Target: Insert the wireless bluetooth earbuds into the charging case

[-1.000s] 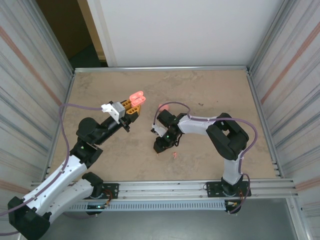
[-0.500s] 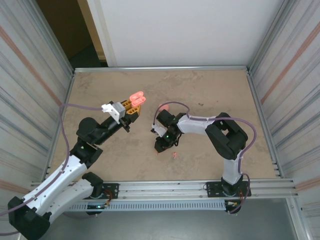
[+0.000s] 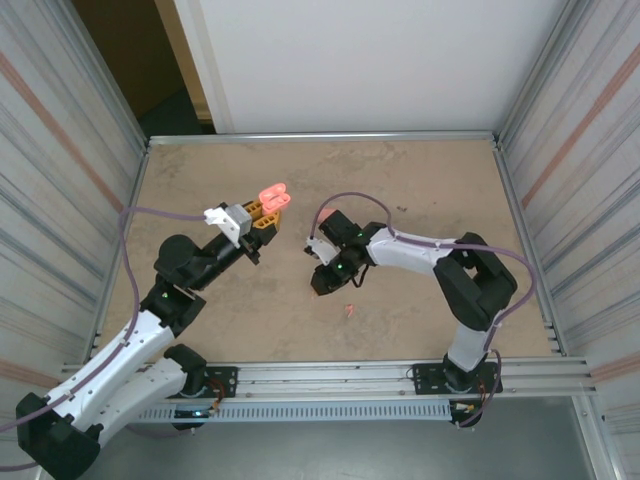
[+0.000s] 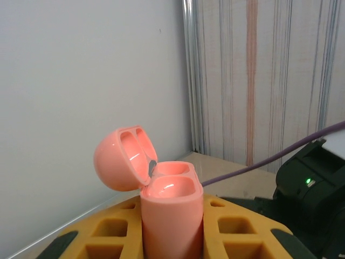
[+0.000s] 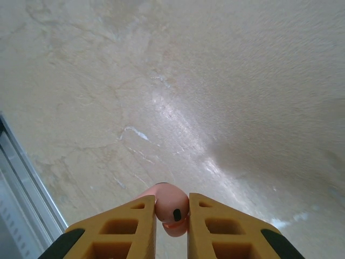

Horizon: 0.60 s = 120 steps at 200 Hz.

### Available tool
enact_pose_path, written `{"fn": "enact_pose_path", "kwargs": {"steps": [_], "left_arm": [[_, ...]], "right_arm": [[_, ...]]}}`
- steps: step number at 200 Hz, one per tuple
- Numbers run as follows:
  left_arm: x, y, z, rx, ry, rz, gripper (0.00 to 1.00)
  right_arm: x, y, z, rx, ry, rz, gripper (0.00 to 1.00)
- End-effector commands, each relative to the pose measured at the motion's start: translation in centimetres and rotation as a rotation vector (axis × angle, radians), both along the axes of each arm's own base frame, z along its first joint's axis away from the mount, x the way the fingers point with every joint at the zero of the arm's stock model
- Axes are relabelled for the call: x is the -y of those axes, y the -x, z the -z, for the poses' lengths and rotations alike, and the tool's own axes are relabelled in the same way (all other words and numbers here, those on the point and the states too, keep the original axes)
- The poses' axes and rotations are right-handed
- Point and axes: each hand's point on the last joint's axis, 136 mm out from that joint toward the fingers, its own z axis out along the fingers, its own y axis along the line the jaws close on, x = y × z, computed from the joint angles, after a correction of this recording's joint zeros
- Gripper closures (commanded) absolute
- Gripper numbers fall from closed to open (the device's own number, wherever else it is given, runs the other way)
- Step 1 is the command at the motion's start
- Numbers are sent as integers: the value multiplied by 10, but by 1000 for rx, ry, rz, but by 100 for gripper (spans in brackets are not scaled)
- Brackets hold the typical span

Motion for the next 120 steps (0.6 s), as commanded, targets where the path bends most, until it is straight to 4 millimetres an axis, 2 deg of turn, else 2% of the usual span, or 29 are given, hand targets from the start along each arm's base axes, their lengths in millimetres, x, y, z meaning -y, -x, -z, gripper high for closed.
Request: {"fn": "enact_pose_path", "kwargs": {"steps": [1,120], "left_arm": [[-3,-6,7,-8,-5,-27,100],[15,-34,52,-137,-4,-19,100]], "right_arm": [[6,-10,-23,100,-31,-5,82],[33,-38,-137,442,-172,56,83]]}}
